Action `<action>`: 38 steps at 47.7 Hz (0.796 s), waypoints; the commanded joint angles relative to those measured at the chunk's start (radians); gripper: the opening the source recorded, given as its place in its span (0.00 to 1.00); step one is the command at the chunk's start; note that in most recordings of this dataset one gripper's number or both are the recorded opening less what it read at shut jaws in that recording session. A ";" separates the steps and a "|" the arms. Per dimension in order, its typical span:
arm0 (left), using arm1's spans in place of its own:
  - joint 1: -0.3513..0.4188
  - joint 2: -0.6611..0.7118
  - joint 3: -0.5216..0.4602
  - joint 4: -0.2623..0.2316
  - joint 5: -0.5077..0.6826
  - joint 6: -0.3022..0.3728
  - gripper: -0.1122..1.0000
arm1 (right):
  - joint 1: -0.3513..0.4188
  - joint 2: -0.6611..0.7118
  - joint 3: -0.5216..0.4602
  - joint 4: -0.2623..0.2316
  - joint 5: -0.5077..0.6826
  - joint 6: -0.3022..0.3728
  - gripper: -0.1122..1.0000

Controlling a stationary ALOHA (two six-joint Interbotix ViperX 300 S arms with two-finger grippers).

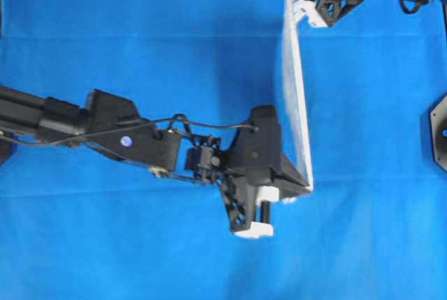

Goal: Fold the blue towel.
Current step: 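Lift the strip and rotate it to lie vertically, left gripper swinging down, then lower the strip, open both grippers and pull them outward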

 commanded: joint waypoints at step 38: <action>-0.032 -0.150 0.353 -0.008 -0.118 -0.176 0.11 | 0.094 0.302 -0.209 -0.003 -0.009 -0.005 0.13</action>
